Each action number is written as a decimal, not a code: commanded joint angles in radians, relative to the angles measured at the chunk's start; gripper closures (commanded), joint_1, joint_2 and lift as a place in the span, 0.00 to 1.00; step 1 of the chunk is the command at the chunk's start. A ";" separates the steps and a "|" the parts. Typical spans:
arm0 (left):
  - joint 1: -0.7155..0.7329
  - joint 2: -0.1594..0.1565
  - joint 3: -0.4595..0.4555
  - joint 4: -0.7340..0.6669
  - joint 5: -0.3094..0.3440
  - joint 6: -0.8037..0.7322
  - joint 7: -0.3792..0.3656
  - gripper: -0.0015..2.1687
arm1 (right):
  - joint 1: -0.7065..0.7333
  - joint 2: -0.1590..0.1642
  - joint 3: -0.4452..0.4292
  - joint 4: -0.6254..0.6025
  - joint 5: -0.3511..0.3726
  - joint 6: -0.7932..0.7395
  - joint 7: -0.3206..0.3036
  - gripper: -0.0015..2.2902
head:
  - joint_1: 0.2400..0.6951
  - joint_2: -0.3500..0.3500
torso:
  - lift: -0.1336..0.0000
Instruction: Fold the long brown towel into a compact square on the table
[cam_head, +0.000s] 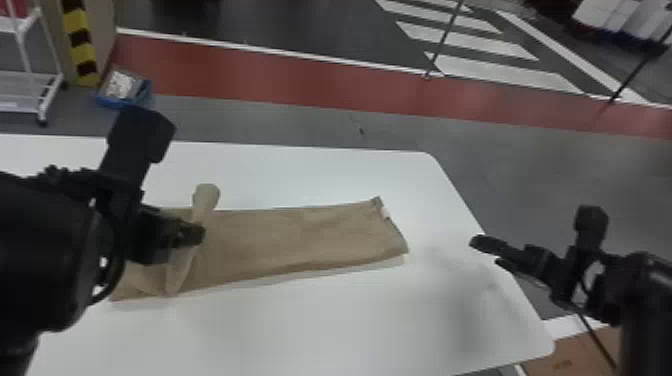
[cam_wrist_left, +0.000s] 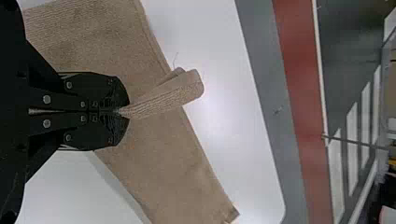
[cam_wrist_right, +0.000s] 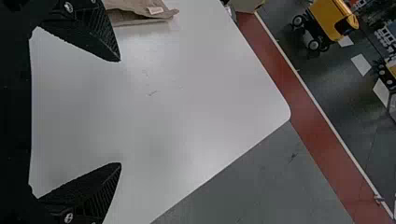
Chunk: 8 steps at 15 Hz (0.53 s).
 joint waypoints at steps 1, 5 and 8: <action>0.000 -0.007 -0.050 0.082 -0.003 -0.046 0.043 0.99 | 0.021 -0.005 -0.011 0.000 -0.009 -0.009 0.001 0.04 | 1.00 0.00 | 0.08; -0.025 -0.007 -0.085 0.139 0.006 -0.129 0.120 0.99 | 0.031 -0.012 -0.016 0.000 -0.014 -0.024 0.004 0.04 | 1.00 0.00 | 0.08; -0.020 -0.007 -0.134 0.134 0.022 -0.129 0.128 0.01 | 0.019 -0.035 -0.010 0.015 -0.017 -0.037 0.004 0.04 | 1.00 0.00 | 0.08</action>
